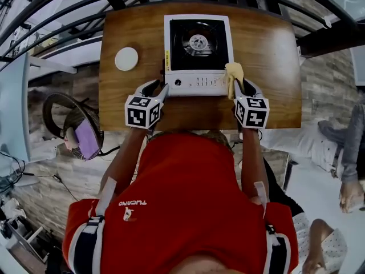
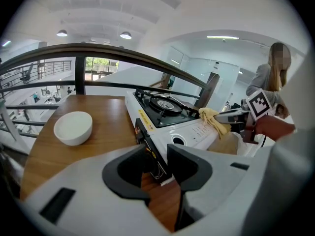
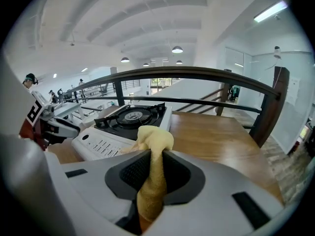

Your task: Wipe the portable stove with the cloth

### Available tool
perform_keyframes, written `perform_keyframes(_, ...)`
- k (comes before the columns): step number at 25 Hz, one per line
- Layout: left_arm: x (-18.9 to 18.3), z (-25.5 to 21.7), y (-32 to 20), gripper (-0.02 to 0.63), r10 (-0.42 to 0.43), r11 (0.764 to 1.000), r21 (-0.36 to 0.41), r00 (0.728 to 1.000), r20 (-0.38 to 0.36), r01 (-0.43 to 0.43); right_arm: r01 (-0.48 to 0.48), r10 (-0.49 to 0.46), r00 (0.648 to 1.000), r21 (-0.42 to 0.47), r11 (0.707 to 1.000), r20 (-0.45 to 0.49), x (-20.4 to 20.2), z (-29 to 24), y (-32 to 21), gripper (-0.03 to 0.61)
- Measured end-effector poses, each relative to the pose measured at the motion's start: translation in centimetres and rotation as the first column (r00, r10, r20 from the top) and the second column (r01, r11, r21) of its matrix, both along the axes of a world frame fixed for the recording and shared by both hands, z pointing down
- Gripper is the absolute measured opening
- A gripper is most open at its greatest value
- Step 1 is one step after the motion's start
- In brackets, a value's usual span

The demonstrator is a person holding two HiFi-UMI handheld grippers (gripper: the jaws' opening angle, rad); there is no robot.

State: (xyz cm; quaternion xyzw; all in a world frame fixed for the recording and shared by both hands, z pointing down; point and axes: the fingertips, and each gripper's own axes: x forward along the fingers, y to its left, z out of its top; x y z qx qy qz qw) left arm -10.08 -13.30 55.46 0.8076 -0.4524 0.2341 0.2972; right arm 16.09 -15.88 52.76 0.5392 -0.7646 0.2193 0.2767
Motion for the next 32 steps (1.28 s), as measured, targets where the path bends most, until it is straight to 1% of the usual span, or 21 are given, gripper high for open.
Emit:
perform_keyframes(5, 0.0, 0.1, 0.0, 0.135, -0.011, 1.000, -0.002, 1.000, -0.003, 0.011, -0.010, 0.010, 1.000, 0.017, 1.000, -0.005, 0.3, 0.1, -2.3, 0.086)
perform_keyframes(20, 0.0, 0.2, 0.0, 0.135, -0.036, 0.999, -0.007, 0.999, 0.000, 0.036, 0.007, -0.006, 1.000, 0.042, 0.999, -0.018, 0.8, 0.8, -8.1, 0.086)
perform_keyframes(27, 0.0, 0.3, -0.1, 0.135, -0.054, 0.998, -0.015, 0.999, -0.002, 0.054, 0.077, -0.072, 0.995, 0.081, 0.994, -0.067, 0.5, 0.9, -10.3, 0.086)
perform_keyframes(30, 0.0, 0.2, -0.1, 0.135, -0.061, 0.998, -0.016, 0.998, 0.001, 0.061, 0.128, -0.118, 0.989, 0.116, 0.985, -0.091, -0.1, 0.5, -10.9, 0.086)
perform_keyframes(32, -0.1, 0.2, -0.1, 0.134, -0.065, 0.998, -0.017, 0.998, 0.005, 0.066, 0.165, -0.154, 0.985, 0.147, 0.975, -0.084, -0.5, 0.0, -10.8, 0.086)
